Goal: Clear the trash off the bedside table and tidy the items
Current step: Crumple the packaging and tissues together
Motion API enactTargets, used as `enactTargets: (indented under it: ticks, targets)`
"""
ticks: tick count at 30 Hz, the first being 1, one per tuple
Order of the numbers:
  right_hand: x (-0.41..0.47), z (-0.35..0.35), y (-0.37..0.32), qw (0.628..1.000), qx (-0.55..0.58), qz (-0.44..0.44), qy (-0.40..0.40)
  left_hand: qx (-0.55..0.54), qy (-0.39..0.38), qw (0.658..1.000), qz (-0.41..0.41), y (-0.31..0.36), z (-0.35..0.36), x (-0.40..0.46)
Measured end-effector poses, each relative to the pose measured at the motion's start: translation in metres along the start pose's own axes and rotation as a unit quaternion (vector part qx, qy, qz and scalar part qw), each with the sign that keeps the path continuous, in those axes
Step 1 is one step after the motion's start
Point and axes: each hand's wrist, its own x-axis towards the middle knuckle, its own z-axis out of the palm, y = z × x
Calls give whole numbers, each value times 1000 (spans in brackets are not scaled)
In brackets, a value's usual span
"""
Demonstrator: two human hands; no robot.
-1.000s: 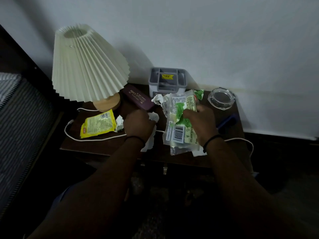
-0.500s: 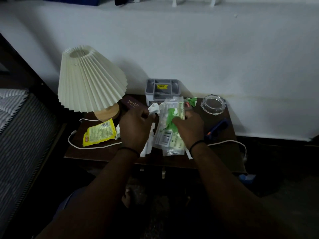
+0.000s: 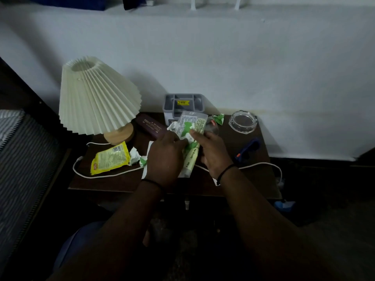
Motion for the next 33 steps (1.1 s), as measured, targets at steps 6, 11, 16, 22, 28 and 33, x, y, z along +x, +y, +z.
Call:
enactTargets:
  ticks: [6,11,16,22,28,33]
  targets:
    - [-6,-7,-14,998,-25,-13,61,-93,81,992,-22,3,-5,1]
    - [-20,-42,-48,995,-30,-38,84,-162,118,979,-34,25,-6,6]
    - [-54,-114,-96,982,-82,-93,144,-259,69,963,-3,100,3,17]
    - [-92,-234,-109,946,-94,-117,289,-317,-5,948,17,194,23,24]
    - [-87,-340,-75,893,-160,-98,408,-326,-98,939,40,250,67,37]
    - [-42,-388,-10,894,-104,-35,433,-299,-96,948,51,258,104,54]
